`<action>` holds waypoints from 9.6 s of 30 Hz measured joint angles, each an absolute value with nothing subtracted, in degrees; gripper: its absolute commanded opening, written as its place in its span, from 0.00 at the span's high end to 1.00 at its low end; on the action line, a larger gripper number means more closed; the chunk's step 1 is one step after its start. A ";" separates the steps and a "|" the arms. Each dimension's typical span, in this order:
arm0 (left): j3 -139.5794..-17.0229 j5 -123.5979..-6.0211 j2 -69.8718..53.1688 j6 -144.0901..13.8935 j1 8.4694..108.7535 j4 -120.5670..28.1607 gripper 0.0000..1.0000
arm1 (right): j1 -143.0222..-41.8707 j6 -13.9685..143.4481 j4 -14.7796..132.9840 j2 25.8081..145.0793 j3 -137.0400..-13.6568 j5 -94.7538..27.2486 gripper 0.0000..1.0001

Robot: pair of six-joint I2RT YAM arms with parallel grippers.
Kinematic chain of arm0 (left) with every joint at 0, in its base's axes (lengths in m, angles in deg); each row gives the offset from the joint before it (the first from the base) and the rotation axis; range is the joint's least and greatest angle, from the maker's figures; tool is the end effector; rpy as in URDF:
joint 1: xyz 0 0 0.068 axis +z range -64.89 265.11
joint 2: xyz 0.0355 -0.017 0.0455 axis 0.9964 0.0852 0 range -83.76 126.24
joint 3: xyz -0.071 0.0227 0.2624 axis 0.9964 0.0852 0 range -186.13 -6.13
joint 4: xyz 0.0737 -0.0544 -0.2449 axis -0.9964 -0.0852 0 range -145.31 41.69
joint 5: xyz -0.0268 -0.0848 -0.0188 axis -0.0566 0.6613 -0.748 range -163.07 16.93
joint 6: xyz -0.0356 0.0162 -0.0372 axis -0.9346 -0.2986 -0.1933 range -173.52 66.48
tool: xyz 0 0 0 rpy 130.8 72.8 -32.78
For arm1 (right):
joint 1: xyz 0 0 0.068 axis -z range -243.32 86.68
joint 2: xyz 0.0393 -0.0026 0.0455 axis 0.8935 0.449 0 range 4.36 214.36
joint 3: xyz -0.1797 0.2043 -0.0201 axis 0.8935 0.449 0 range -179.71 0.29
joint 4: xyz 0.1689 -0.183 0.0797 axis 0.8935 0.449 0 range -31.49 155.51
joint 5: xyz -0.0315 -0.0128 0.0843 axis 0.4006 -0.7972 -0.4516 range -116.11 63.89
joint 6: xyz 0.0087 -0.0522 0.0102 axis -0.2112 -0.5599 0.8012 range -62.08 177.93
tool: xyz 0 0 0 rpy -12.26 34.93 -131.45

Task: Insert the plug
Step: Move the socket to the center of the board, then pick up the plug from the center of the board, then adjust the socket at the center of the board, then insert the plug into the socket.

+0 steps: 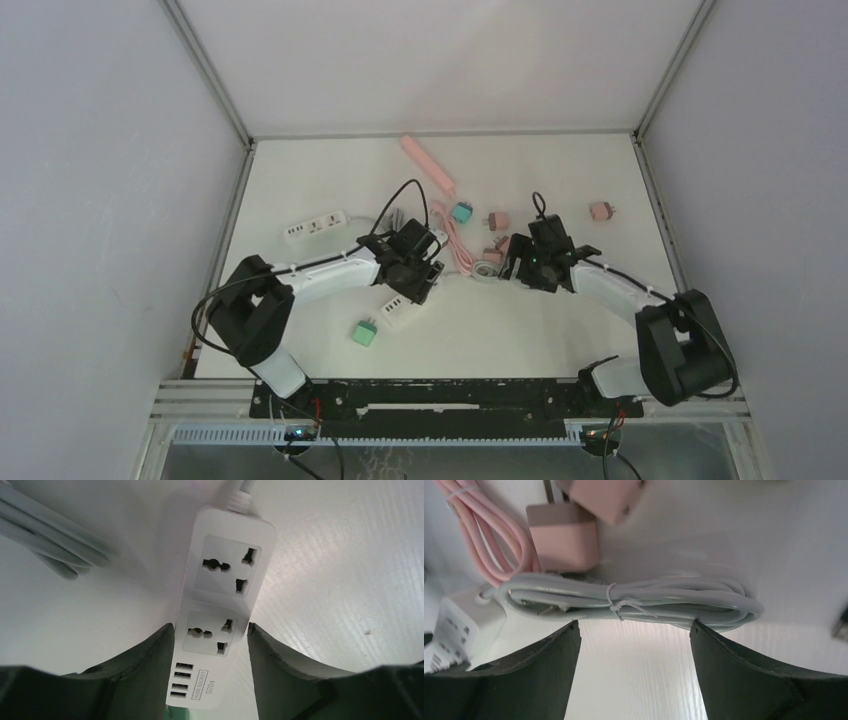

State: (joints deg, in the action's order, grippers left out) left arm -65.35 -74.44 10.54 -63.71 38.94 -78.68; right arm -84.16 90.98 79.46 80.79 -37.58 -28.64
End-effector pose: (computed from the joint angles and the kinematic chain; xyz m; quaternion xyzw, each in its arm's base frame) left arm 0.2224 -0.2305 0.1853 0.2993 0.9301 -0.0901 0.1929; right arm 0.2262 0.0877 0.1699 0.0969 0.9597 0.1381 0.2246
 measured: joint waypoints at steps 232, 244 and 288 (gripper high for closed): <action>-49.38 -50.04 6.68 -105.92 39.62 -52.19 0.55 | -107.04 93.63 96.68 60.44 -50.96 -14.60 1.00; -51.23 -52.49 7.44 -108.46 38.63 -50.28 0.53 | -106.56 93.69 104.22 69.99 -55.64 -20.51 1.00; -51.12 -52.89 12.73 -107.60 38.74 -43.97 0.69 | -106.06 97.78 109.36 94.80 -64.40 -28.88 1.00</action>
